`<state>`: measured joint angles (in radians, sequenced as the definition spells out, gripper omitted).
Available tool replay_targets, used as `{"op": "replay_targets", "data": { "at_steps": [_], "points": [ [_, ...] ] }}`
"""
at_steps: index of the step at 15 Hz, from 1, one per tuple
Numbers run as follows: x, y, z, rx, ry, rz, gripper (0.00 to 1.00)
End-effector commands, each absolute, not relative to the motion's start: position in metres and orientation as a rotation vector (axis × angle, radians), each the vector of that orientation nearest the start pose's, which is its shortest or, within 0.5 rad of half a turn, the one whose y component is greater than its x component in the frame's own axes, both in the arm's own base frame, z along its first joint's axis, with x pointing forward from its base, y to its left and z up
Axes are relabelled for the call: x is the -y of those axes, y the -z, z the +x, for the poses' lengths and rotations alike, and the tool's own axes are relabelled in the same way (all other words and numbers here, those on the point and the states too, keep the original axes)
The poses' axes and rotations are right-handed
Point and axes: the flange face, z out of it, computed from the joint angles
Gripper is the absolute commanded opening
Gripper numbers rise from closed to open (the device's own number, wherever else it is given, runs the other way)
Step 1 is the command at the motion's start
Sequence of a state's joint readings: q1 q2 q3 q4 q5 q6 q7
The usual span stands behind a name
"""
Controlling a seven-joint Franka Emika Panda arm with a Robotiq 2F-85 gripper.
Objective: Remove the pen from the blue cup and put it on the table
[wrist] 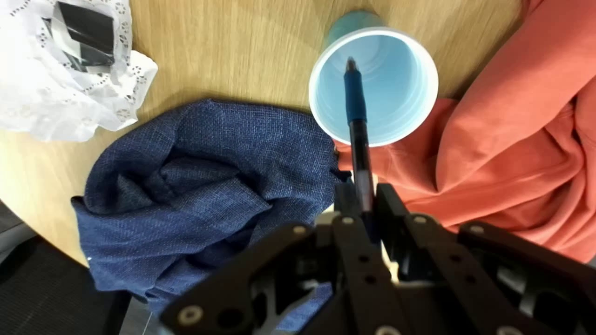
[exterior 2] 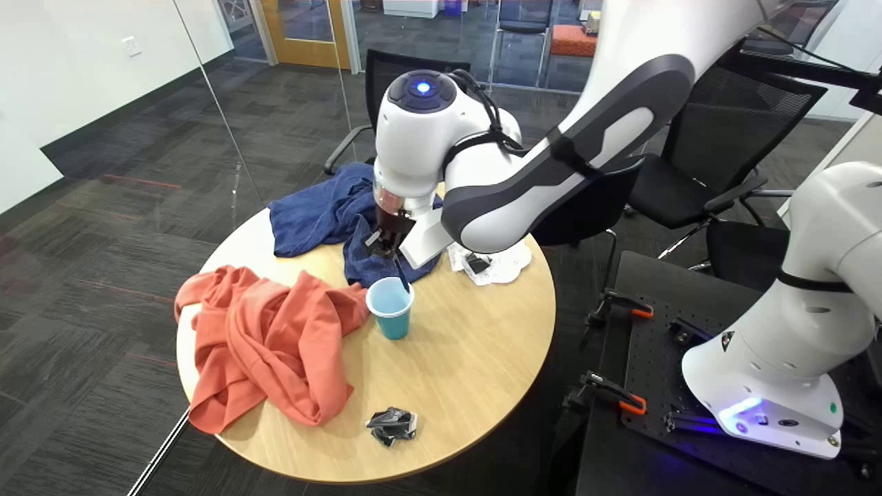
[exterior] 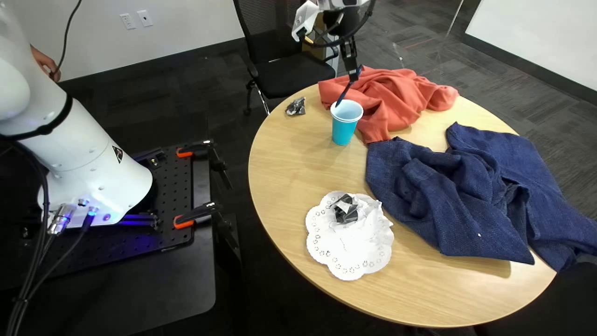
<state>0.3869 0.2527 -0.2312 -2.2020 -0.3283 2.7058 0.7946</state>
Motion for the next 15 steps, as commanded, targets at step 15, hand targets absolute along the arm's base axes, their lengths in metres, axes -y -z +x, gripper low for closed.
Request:
{"op": "replay_targets", "data": {
  "at_steps": [15],
  "points": [
    [-0.079, -0.247, 0.485, -0.884, 0.078, -2.935, 0.04]
  ]
}}
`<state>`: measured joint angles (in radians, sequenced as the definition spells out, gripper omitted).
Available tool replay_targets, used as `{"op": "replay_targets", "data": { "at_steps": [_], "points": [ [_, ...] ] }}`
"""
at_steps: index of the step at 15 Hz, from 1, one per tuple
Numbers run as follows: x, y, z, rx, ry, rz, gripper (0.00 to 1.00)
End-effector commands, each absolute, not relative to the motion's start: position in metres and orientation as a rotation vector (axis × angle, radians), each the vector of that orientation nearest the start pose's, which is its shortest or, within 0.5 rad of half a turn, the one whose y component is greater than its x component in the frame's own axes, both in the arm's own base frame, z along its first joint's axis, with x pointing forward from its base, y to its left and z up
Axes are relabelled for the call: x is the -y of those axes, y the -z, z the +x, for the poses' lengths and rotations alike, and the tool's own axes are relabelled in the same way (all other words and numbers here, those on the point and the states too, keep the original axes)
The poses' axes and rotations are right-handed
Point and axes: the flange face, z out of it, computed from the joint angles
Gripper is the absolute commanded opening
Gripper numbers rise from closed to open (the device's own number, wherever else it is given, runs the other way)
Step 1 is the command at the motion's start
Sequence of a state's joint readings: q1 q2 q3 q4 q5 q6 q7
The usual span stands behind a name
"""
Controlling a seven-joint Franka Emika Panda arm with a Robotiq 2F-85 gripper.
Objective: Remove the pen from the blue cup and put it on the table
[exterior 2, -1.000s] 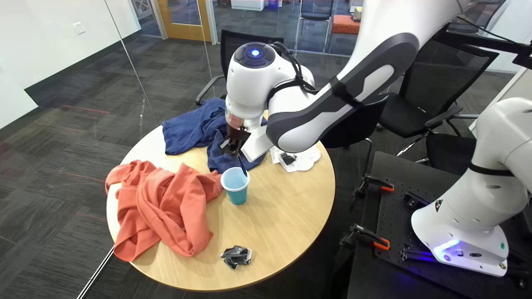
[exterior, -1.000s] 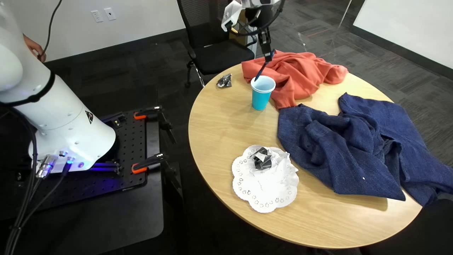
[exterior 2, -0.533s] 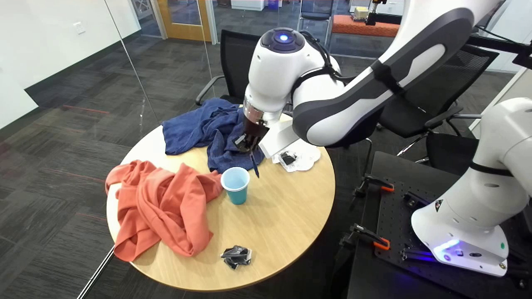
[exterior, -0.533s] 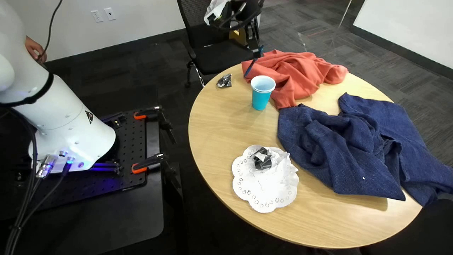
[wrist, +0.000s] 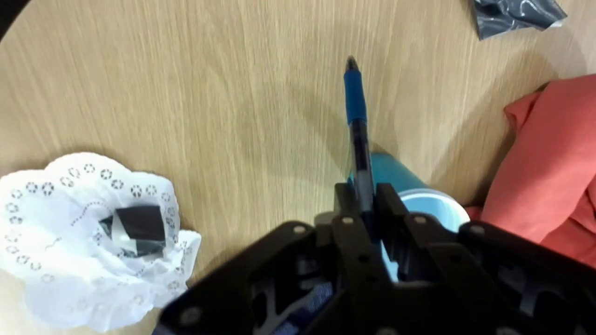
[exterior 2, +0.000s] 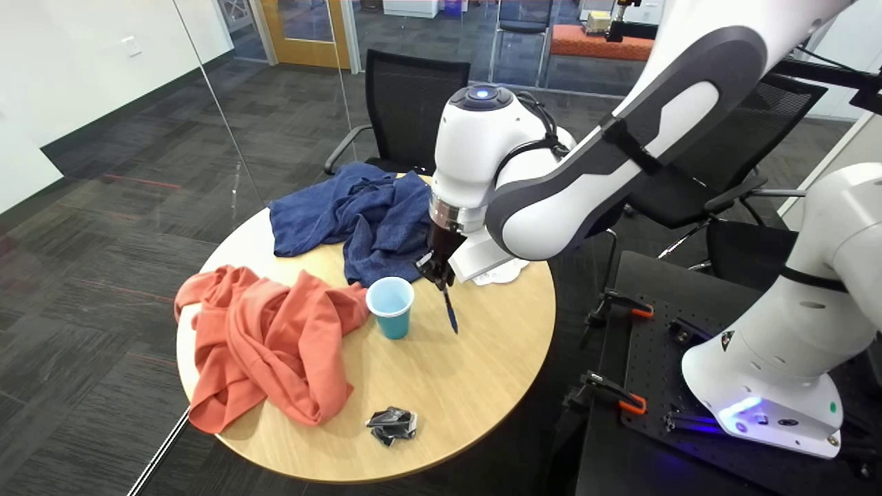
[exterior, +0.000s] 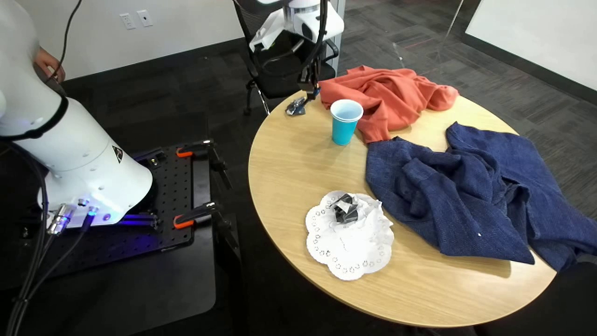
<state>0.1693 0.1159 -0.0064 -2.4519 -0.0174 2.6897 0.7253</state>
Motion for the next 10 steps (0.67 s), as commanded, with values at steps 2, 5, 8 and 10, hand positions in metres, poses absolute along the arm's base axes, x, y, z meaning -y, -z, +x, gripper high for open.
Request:
{"op": "replay_targets", "data": {
  "at_steps": [2, 5, 8, 10],
  "points": [
    [-0.080, -0.229, 0.483, -0.936, 0.007, -2.891, 0.04],
    [-0.079, -0.201, 0.481, -1.035, -0.083, -2.833, 0.04],
    [-0.076, -0.174, 0.480, -1.134, -0.165, -2.772, 0.04],
    [-0.074, -0.160, 0.480, -1.194, -0.205, -2.740, 0.04]
  ]
}}
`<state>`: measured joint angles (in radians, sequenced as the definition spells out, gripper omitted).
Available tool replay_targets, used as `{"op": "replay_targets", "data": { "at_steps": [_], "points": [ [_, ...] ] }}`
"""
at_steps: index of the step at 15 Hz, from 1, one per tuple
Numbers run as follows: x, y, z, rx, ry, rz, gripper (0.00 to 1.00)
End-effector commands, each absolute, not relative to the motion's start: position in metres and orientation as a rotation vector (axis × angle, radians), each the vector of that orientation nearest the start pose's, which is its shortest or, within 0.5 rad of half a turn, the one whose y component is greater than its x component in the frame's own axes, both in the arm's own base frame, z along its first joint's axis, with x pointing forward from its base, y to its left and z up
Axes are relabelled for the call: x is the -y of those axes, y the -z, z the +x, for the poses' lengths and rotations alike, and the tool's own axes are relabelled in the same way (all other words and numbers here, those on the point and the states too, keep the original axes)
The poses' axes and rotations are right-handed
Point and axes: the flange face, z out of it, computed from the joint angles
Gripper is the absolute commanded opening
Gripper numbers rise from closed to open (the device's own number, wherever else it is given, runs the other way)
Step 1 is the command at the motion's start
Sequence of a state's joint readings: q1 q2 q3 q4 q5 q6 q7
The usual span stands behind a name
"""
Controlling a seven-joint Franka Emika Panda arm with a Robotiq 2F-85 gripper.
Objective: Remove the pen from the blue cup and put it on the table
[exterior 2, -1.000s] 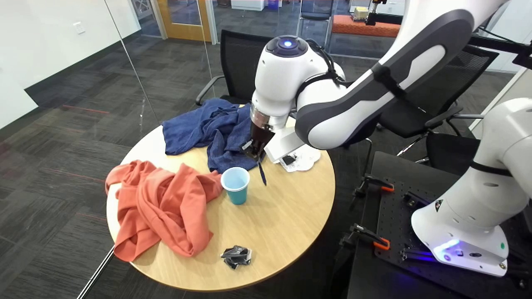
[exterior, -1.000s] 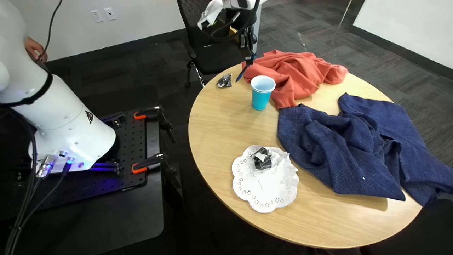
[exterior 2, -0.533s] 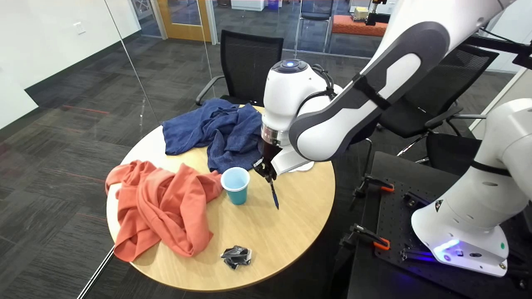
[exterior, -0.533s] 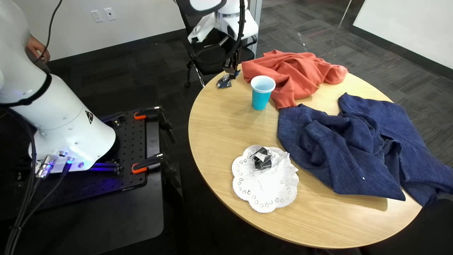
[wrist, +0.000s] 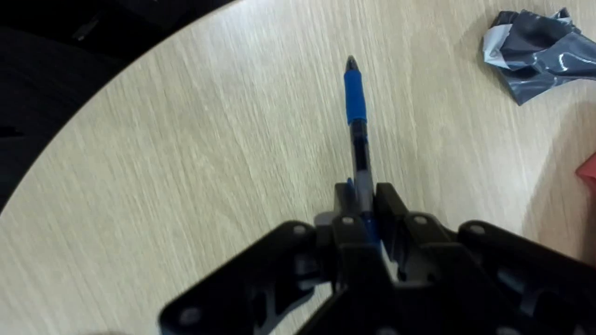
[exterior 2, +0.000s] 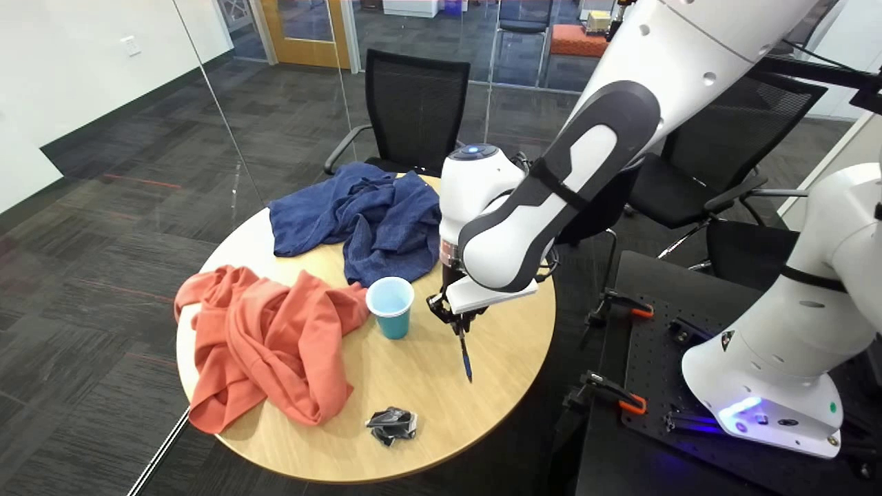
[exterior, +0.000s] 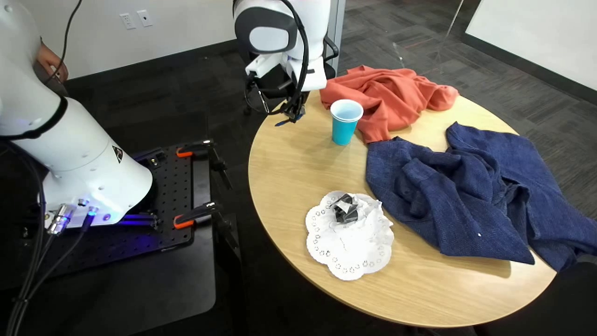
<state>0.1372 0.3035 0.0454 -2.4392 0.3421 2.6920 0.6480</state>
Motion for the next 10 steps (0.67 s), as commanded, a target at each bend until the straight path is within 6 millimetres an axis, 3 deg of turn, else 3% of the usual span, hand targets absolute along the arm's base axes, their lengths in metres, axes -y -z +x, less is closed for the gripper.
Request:
{"op": "replay_targets", "data": {
  "at_steps": [1, 5, 6, 7, 10],
  "points": [
    [-0.074, -0.153, 0.481, -1.218, -0.218, -2.724, 0.04],
    [-0.073, -0.137, 0.487, -1.280, -0.261, -2.696, 0.04],
    [-0.073, -0.135, 0.488, -1.288, -0.266, -2.697, 0.41],
    [-0.073, -0.133, 0.489, -1.295, -0.265, -2.696, 0.42],
    [-0.072, -0.133, 0.491, -1.306, -0.260, -2.694, 0.64]
  ]
}}
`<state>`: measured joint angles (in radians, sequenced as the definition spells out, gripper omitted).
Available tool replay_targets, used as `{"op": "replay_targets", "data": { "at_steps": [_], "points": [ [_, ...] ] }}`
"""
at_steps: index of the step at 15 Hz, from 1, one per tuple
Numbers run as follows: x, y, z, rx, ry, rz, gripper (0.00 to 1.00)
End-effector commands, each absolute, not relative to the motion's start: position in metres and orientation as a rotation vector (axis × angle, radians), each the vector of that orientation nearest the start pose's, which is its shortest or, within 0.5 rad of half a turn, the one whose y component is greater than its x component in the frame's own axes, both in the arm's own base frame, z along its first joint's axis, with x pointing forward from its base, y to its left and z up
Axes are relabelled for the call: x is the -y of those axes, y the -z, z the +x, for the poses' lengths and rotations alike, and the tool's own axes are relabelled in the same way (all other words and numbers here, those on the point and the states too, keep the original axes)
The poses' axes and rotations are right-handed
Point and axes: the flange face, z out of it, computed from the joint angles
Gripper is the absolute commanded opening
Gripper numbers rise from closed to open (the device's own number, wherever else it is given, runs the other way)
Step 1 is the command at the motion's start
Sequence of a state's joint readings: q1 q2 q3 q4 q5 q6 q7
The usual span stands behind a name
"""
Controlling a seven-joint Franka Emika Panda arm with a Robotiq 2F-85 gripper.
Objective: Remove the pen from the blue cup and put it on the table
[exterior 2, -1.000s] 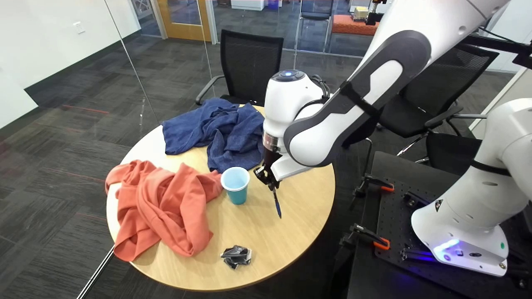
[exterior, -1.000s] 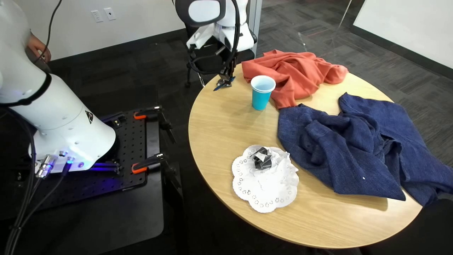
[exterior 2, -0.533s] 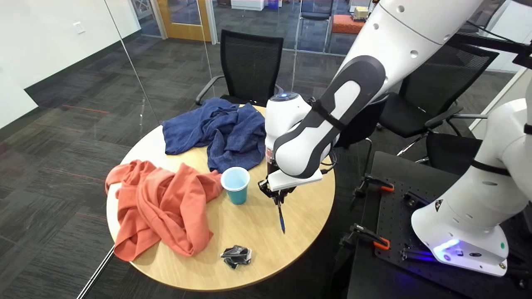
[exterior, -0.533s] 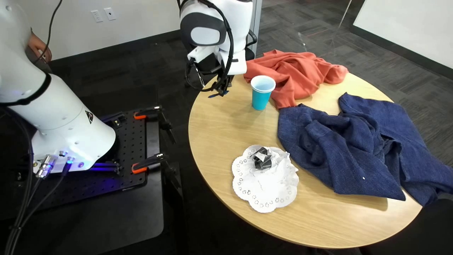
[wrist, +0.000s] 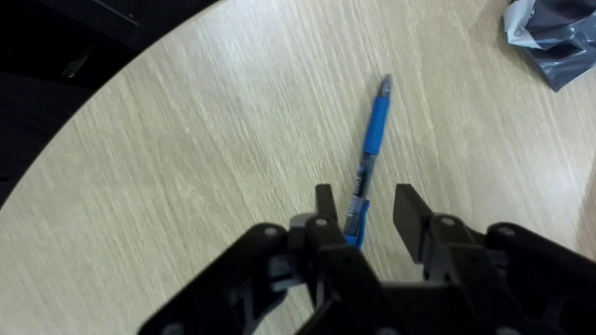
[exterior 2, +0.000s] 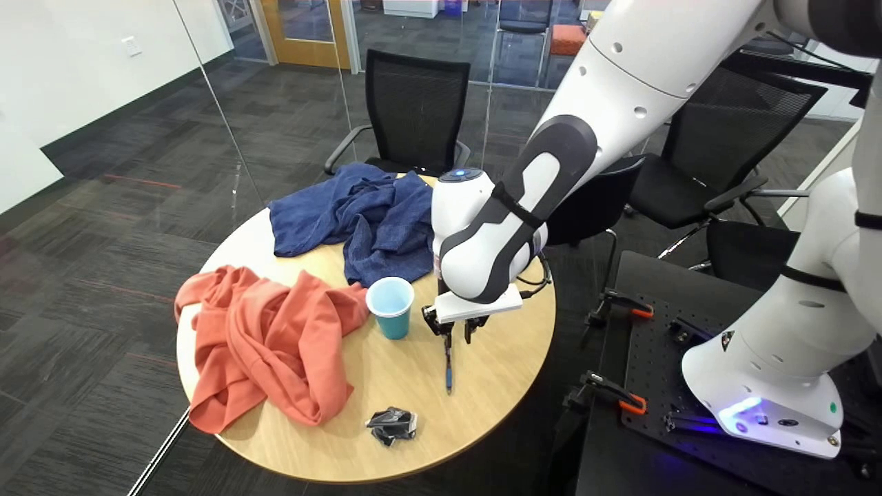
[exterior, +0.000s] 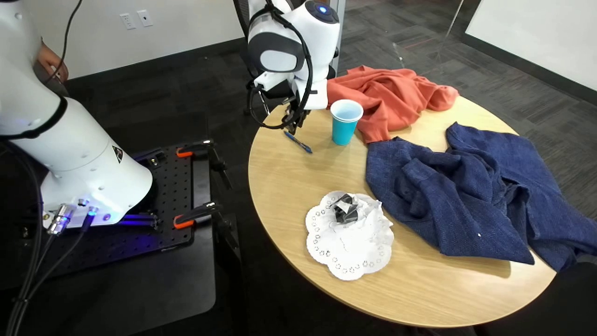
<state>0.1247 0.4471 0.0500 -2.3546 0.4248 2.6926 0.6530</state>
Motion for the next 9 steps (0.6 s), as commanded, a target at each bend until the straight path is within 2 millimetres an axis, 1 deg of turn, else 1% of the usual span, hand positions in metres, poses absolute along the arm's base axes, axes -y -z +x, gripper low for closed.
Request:
{"op": "replay_targets", "data": {
  "at_steps": [1, 2, 5, 8, 9],
  "points": [
    [-0.0713, -0.1334, 0.4912, -1.307, -0.256, -2.693, 0.71],
    [-0.0708, -0.1341, 0.4912, -1.310, -0.252, -2.693, 0.80],
    [-0.0697, -0.1361, 0.4905, -1.317, -0.239, -2.689, 0.99],
    [-0.0696, -0.1379, 0.4896, -1.316, -0.225, -2.687, 1.00],
    [-0.0710, -0.1321, 0.4891, -1.285, -0.249, -2.717, 1.00]
  ]
}}
